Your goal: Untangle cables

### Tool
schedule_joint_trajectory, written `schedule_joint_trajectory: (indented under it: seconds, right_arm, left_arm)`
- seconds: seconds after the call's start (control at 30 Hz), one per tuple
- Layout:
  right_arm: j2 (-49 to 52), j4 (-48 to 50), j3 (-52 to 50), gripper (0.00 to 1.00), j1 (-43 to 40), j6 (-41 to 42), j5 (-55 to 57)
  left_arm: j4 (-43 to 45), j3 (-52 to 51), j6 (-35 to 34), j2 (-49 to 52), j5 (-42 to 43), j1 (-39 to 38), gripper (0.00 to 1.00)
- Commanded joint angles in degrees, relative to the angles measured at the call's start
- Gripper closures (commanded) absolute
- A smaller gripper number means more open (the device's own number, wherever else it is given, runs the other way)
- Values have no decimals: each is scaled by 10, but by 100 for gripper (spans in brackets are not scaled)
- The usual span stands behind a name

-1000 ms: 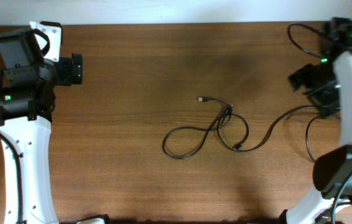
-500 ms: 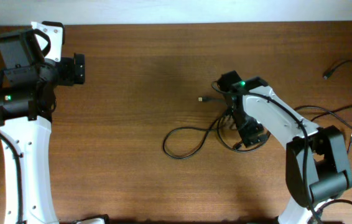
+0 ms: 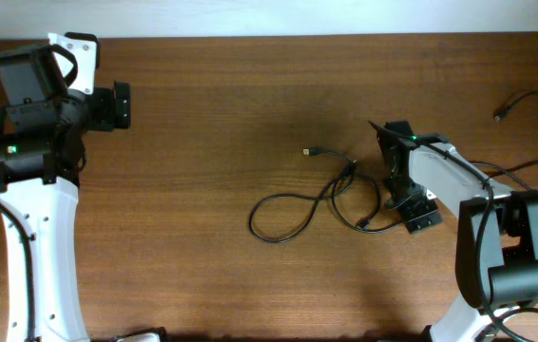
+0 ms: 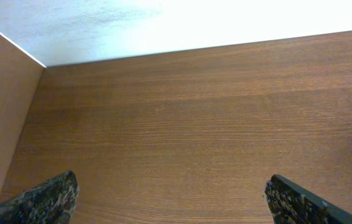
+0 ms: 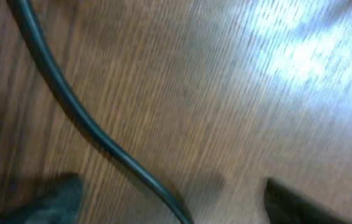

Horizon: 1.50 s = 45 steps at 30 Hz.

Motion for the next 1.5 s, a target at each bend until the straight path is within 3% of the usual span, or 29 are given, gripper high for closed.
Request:
schedule_joint_trajectory:
  seconds: [0.0,0.13,0.27,0.33,0.37,0.53,0.77,0.8,0.83,0.87,0.97,1.0,1.1,1.23,1.47]
  right_arm:
    - [4,-3,-27,61,1,-21,-11]
    - [4,26,-60,96,1,-21,-35]
    - [3,61,-86,96,1,-31,-66]
    - [-23,60,-70,96,1,-111,-66]
    - [-47,54,-55,96,1,-143,-62]
    - [-231,6,18,96,1,-152,-46]
    - [-343,-93,170,96,1,-250,34]
    - [-344,-104,185,95,1,-257,35]
    - [-343,-110,185,59,1,-257,35]
    - [-336,-128,179,38,1,-239,35]
    - [-322,-134,136,24,1,-127,31]
    - [-315,-113,98,22,1,-90,8]
    - [-296,3,-19,22,1,-89,-76]
    - [-260,66,-120,23,24,-70,-100]
    - [-213,146,-156,23,99,-57,-87]
  left_arm:
    - [1,2,-6,-7,16,-1,2]
    - [0,2,-6,-7,16,-1,2]
    - [0,2,-6,-7,16,-1,2]
    - [1,2,-6,-7,18,-1,2]
    - [1,2,-6,-7,22,-1,2]
    - [2,2,-6,-7,26,-1,3]
    - [2,2,-6,-7,26,-1,2]
    - [2,2,-6,-7,26,-1,3]
    - [2,2,-6,-7,26,-1,2]
    - [2,2,-6,-7,26,-1,2]
    - [2,2,-6,-7,26,-1,2]
    - [2,2,-6,-7,26,-1,2]
    - [2,2,-6,-7,41,-1,2]
    - [2,2,-6,-7,41,-1,2]
    - [-1,2,-6,-7,41,-1,2]
